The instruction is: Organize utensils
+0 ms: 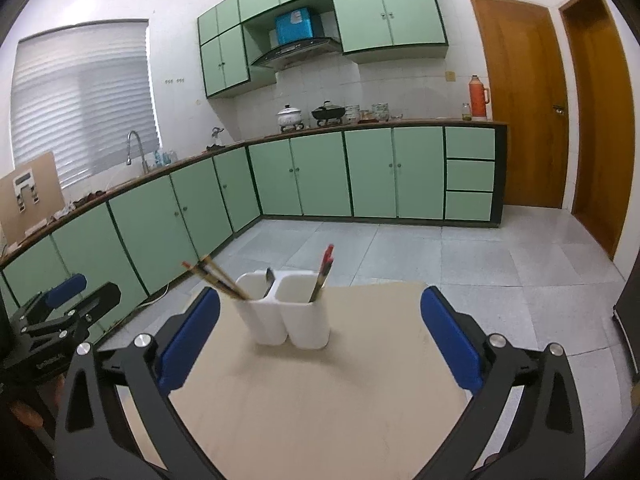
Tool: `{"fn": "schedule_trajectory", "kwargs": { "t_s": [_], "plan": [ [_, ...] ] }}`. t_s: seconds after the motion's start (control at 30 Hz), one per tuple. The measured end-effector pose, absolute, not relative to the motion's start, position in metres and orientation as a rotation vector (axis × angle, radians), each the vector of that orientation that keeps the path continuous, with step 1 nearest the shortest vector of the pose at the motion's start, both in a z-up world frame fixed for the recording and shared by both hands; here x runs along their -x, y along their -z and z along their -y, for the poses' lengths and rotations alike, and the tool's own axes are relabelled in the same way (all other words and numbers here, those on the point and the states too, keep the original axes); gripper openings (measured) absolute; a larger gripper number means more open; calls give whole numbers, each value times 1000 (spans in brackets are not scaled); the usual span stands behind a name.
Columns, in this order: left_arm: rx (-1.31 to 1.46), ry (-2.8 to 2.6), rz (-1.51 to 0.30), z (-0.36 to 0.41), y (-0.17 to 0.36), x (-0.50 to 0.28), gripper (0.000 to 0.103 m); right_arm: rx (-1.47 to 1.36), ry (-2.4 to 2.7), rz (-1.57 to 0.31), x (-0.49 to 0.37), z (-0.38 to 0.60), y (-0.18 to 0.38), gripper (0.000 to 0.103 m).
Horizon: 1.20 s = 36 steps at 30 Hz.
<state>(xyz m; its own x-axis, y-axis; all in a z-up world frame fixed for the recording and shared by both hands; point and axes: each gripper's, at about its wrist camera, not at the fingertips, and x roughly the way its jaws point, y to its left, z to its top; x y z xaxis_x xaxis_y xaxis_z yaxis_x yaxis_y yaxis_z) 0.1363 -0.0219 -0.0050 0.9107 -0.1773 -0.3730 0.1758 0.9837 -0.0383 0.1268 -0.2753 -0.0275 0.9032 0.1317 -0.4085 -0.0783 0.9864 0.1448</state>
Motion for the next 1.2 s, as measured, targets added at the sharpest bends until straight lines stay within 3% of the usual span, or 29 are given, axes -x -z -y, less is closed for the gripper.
{"fn": "schedule_trajectory", "kwargs": {
  "t_s": [1.2],
  "plan": [
    [-22, 198, -333, 22, -15, -94, 97, -29, -186, -382, -88, 247, 0, 98]
  ]
}}
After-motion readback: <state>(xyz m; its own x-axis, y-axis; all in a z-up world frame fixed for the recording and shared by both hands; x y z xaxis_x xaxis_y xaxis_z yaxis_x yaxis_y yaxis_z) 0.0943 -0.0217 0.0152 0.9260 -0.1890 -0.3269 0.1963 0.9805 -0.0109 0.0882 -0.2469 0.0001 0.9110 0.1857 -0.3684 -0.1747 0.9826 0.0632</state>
